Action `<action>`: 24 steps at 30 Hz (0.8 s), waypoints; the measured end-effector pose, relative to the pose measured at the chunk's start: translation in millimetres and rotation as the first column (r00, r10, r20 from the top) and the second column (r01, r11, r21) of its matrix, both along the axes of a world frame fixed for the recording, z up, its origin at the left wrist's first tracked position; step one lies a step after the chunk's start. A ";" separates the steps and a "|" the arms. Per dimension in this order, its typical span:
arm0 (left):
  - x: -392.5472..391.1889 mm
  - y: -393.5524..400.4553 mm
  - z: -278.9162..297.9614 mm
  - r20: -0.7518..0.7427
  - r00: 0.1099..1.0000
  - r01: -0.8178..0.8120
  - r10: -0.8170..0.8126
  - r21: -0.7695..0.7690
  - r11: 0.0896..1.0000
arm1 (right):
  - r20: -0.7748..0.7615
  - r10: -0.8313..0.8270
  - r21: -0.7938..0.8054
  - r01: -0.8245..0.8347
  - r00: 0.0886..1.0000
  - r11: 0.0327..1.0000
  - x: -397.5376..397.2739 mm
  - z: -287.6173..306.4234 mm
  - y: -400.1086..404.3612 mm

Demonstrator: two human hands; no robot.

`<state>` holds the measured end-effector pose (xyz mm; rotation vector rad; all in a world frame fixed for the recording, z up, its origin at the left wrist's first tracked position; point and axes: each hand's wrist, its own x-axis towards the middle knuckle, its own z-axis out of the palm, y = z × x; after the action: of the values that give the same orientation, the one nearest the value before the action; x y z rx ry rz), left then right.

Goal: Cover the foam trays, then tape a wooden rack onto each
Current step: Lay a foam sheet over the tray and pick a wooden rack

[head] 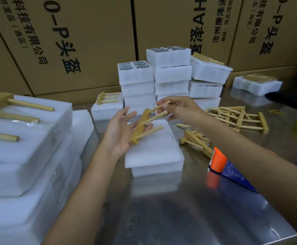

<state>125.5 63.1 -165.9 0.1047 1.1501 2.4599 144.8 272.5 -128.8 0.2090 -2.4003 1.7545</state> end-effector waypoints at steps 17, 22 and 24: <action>-7.1 2.4 -31.8 -0.378 0.921 -0.377 0.094 -0.804 0.460 | 0.274 -0.206 -0.208 0.268 0.939 0.941 -4.7 -99.7 -14.2; -10.2 11.2 -39.1 -0.138 0.973 -0.227 0.184 -0.708 0.669 | 0.443 -0.004 -0.450 0.227 0.896 0.864 -0.3 -106.3 -12.8; -13.1 18.1 -39.2 -0.124 0.972 -0.231 0.201 -0.672 0.703 | 0.456 0.018 -0.482 0.230 0.890 0.845 3.6 -106.8 -11.0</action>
<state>112.4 81.2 -205.1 -0.2157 2.1192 2.0402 148.5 261.5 -235.7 -0.4421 -1.9921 2.5321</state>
